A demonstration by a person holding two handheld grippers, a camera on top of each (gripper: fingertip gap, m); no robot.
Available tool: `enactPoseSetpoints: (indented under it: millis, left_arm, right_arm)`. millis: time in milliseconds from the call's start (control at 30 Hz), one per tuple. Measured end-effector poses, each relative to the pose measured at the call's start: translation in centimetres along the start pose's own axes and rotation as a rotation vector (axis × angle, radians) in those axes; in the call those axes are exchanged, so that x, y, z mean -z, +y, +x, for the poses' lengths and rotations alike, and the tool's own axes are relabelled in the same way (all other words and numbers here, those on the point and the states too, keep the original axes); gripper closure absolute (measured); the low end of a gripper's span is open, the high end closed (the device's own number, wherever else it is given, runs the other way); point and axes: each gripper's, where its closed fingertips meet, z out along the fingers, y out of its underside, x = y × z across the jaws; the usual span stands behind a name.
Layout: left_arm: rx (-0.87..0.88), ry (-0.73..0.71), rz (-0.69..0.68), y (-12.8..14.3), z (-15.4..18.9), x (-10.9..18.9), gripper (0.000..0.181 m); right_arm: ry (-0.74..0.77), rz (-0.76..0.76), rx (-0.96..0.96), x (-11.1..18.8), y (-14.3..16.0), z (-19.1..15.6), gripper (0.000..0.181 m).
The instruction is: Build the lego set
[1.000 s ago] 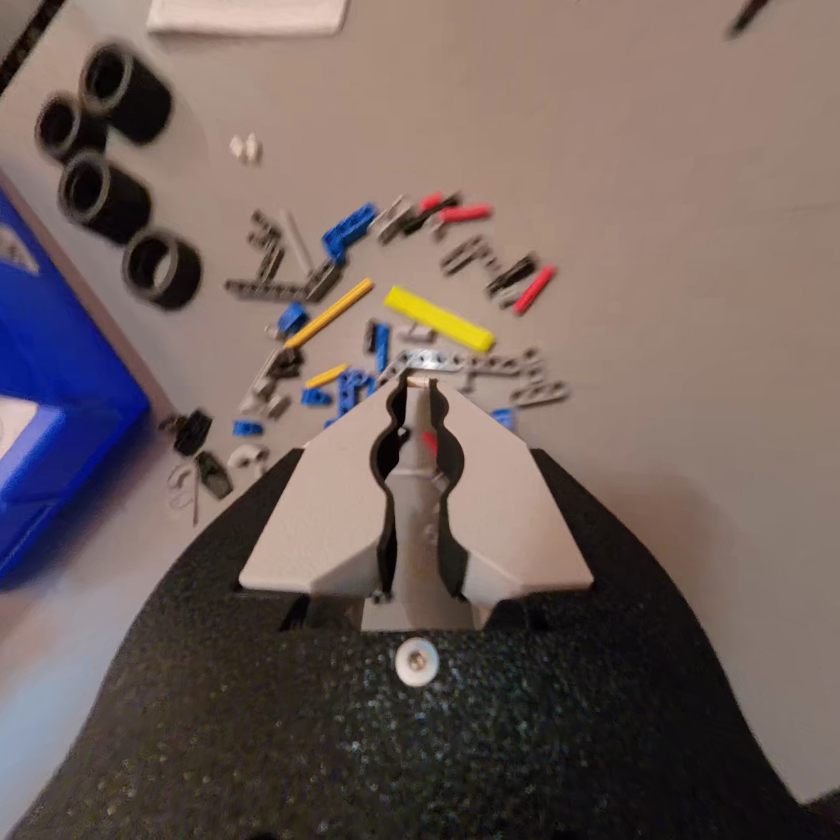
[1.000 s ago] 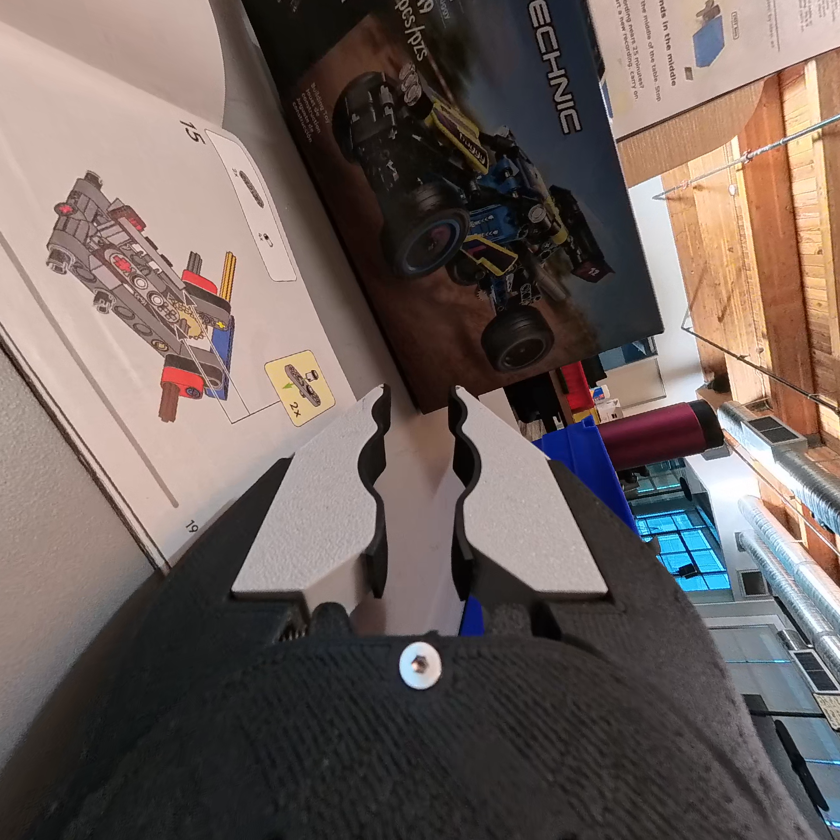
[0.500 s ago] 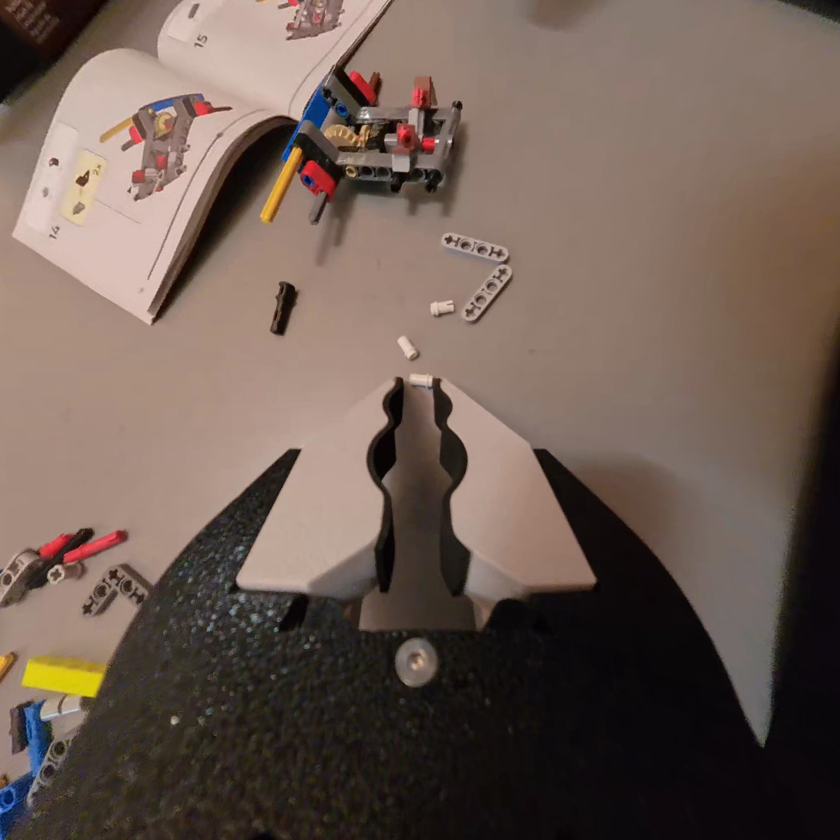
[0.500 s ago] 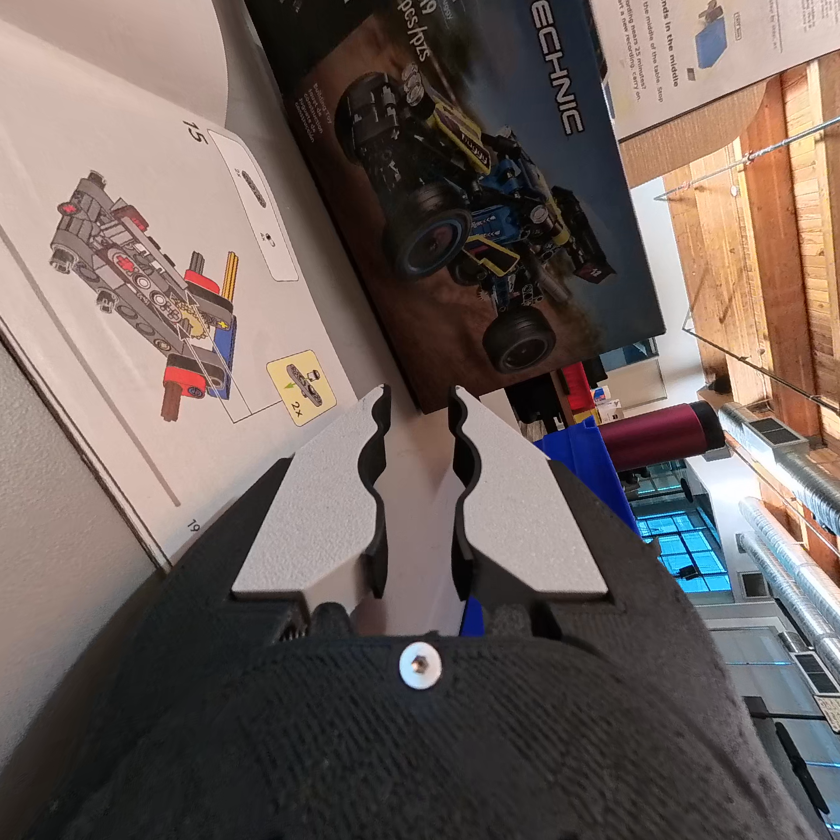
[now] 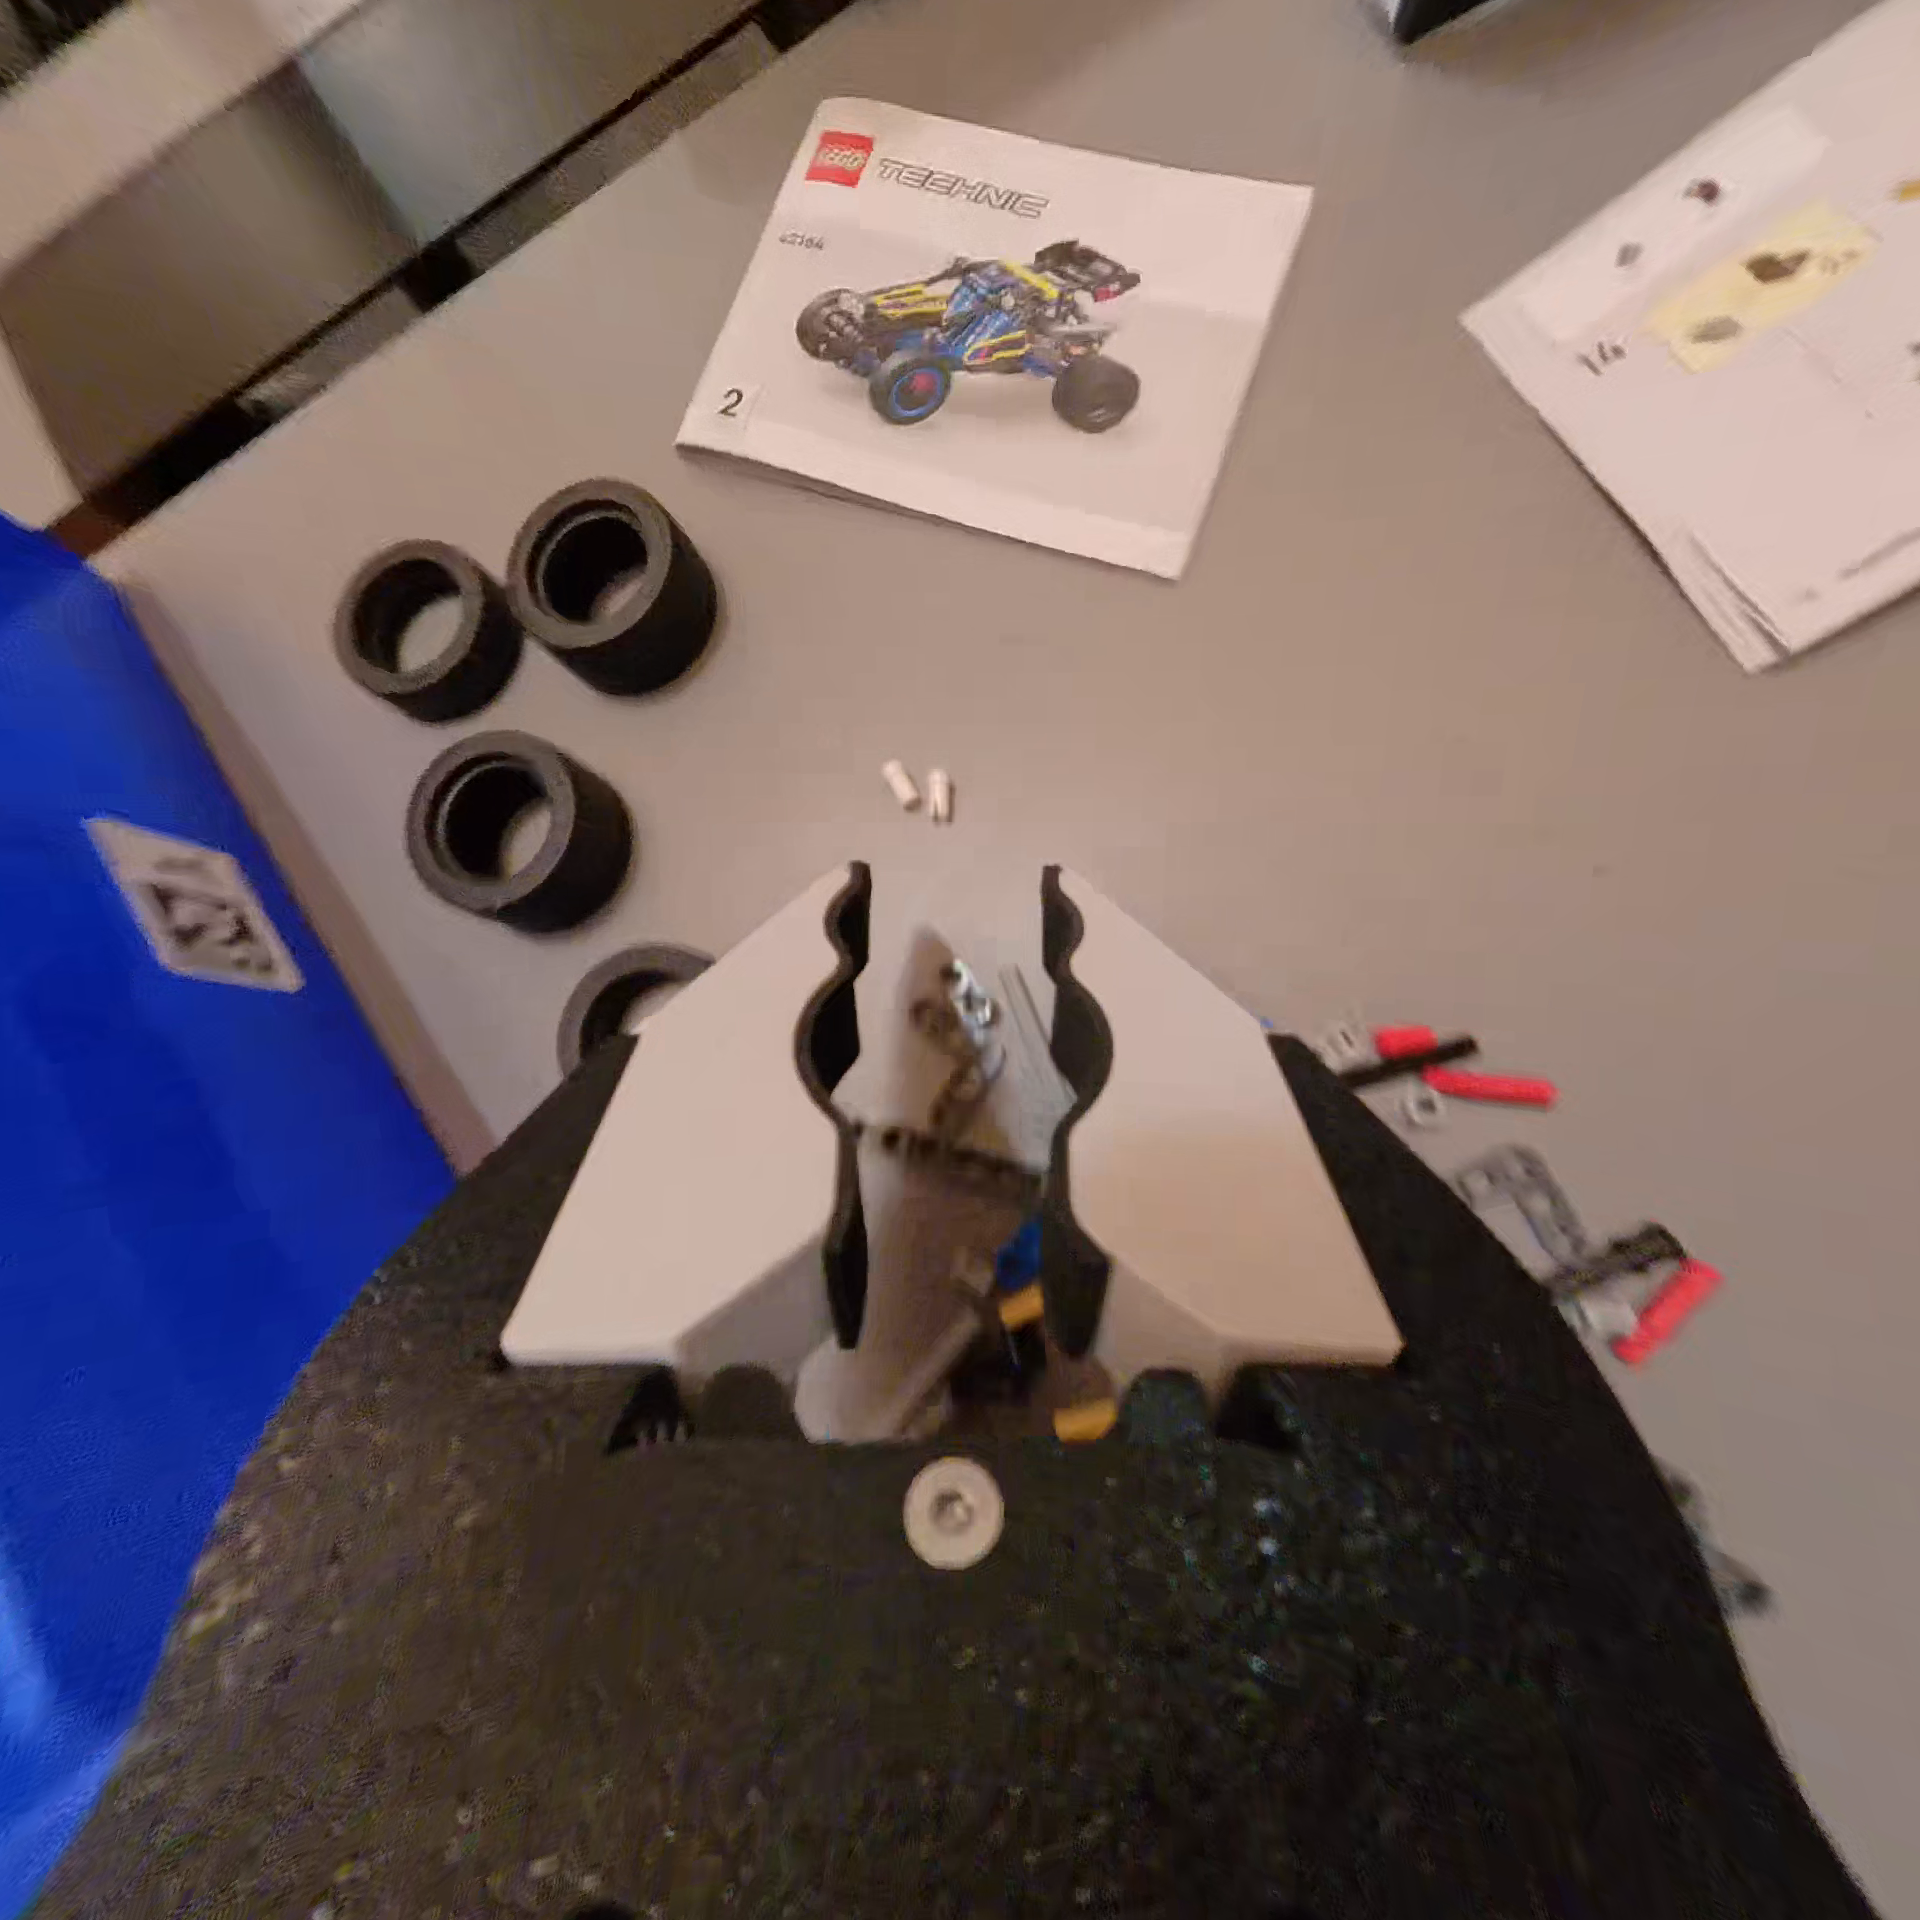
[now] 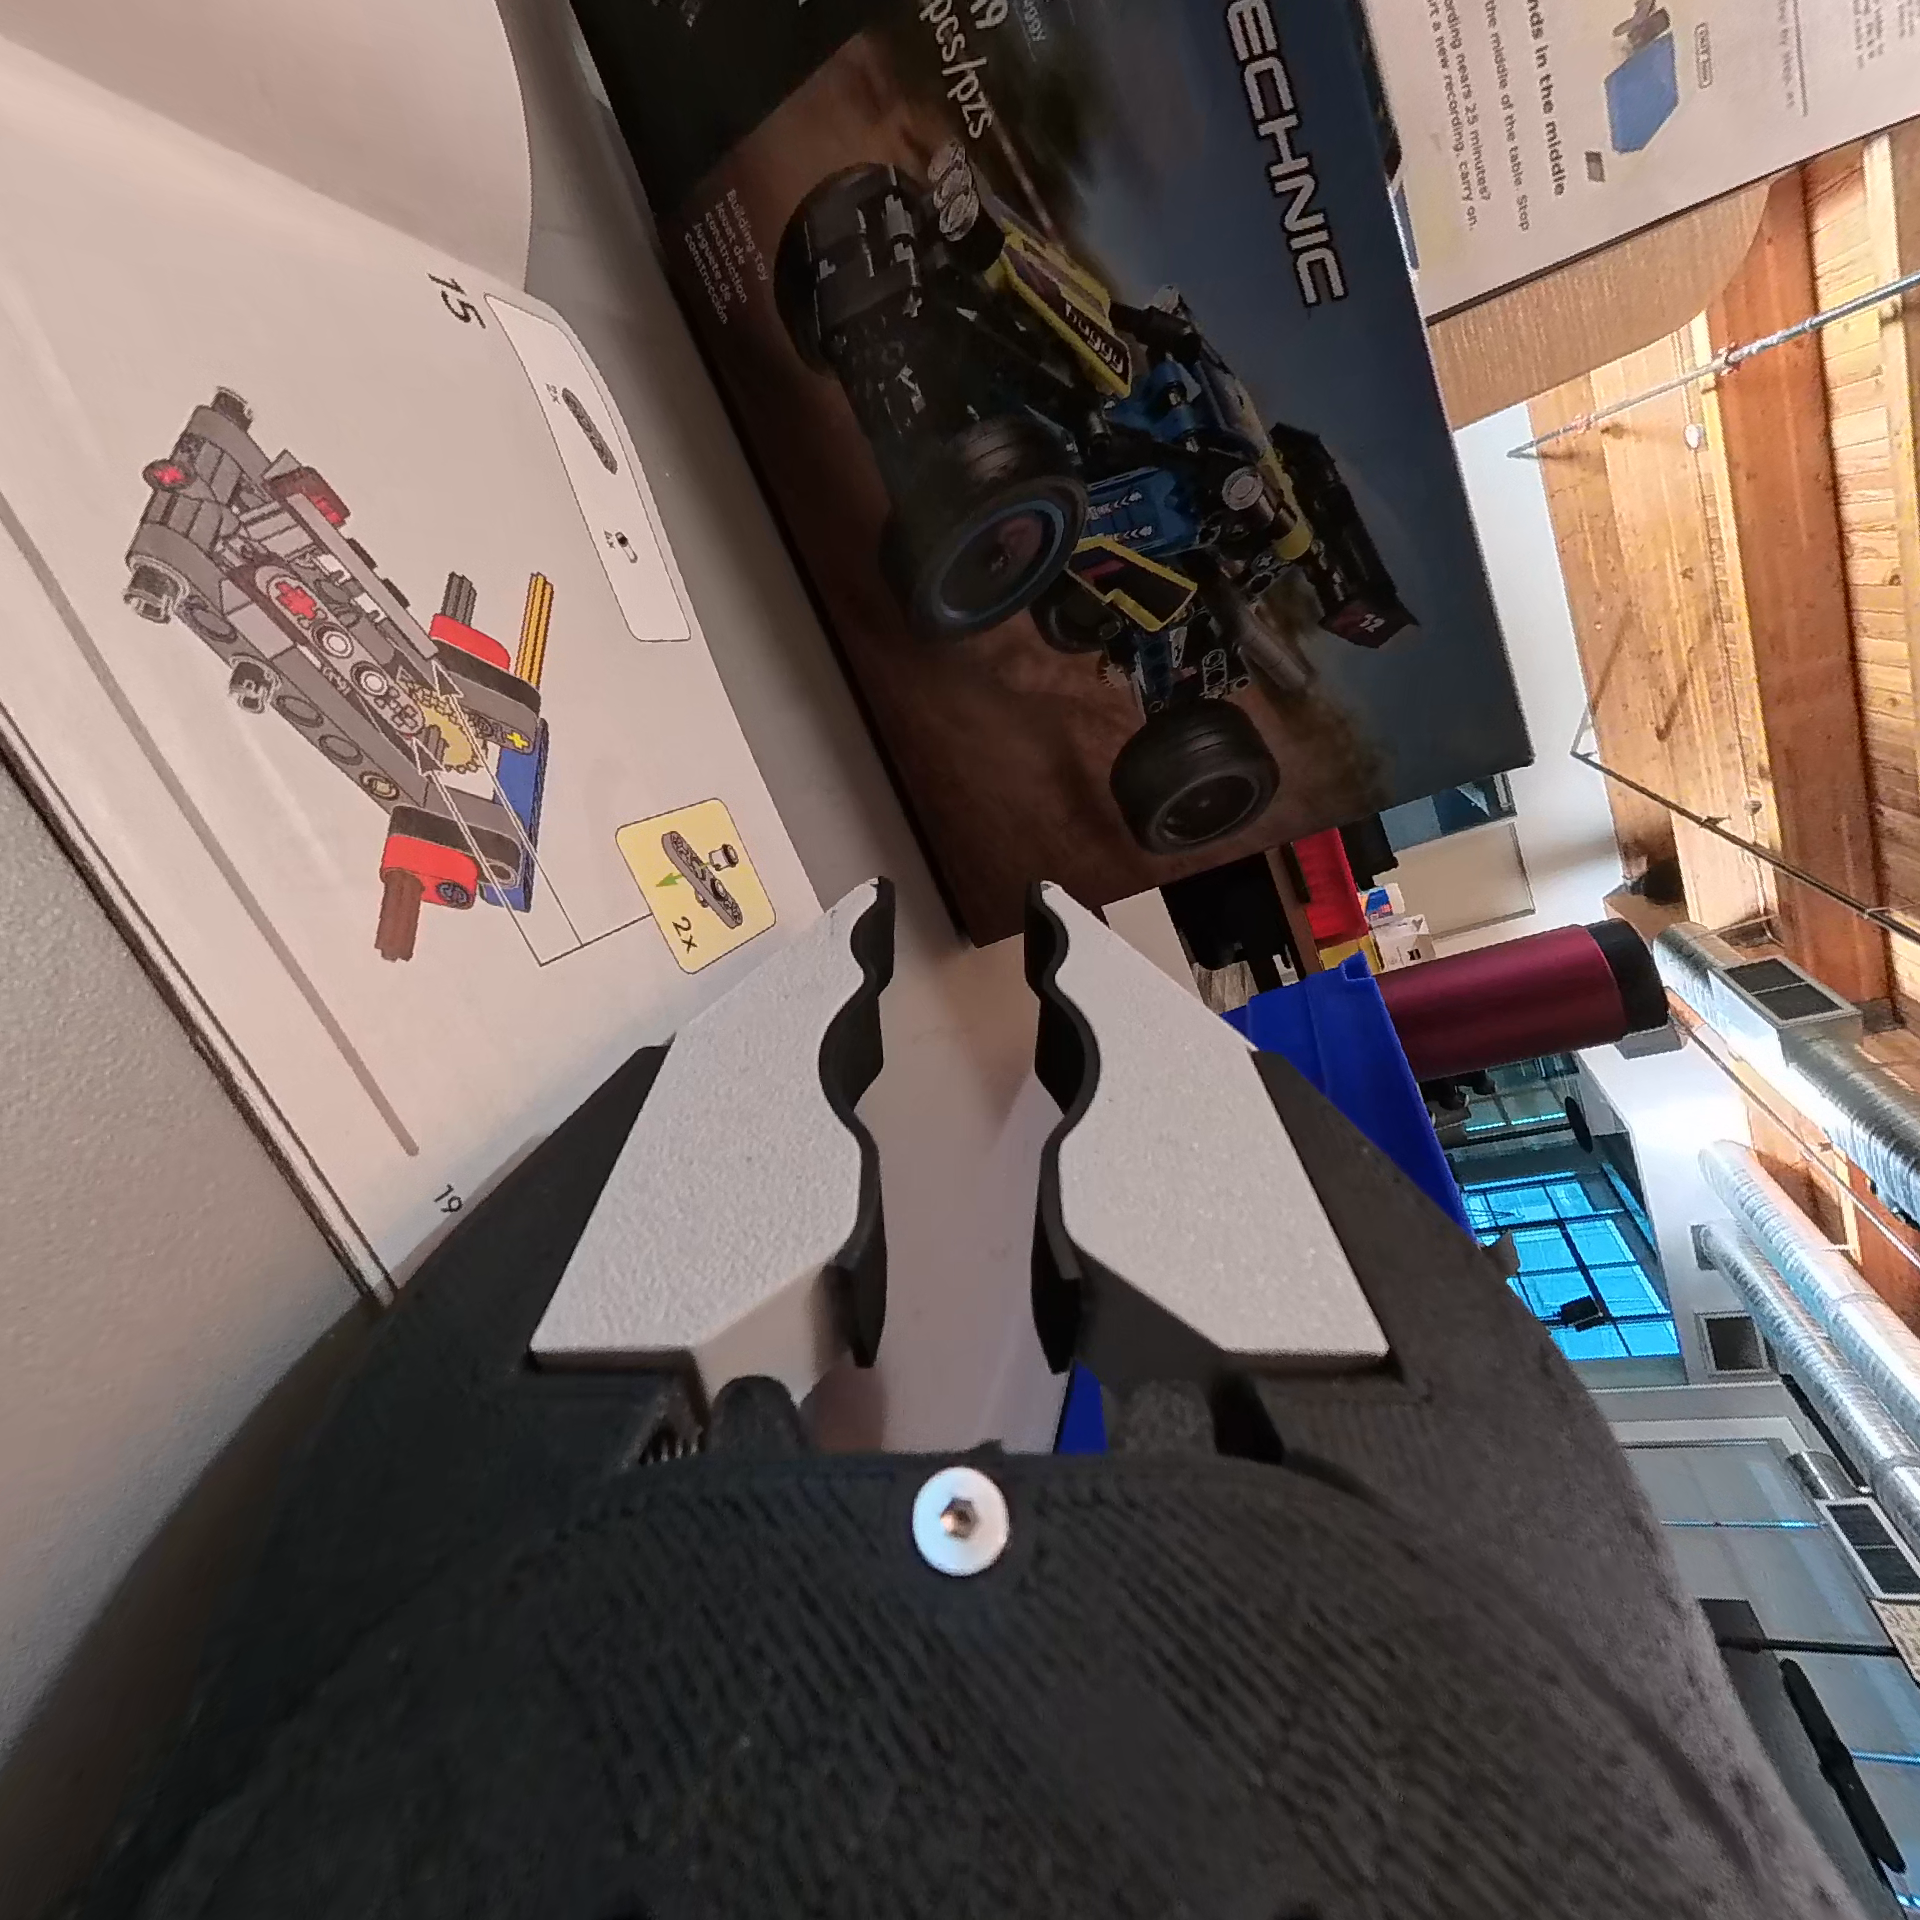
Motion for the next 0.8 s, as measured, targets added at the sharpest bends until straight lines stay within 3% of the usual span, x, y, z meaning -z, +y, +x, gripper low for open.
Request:
enactPoseSetpoints:
  millis: [233, 533, 800]
  left_arm:
    - [0.019, 0.070, -0.062, -0.4, -0.8, -4.6, 0.153]
    - [0.074, 0.091, -0.040, -0.2, -0.5, -4.7, 0.173]
    - [0.071, 0.106, -0.029, -0.2, 0.0, -4.4, 0.173]
  right_arm:
    - [-0.005, -0.001, 0.002, 0.0, 0.0, -0.1, 0.159]
    - [-0.013, -0.002, 0.003, -0.1, 0.1, -0.2, 0.159]
    - [-0.018, -0.006, 0.008, -0.1, 0.1, -0.3, 0.159]
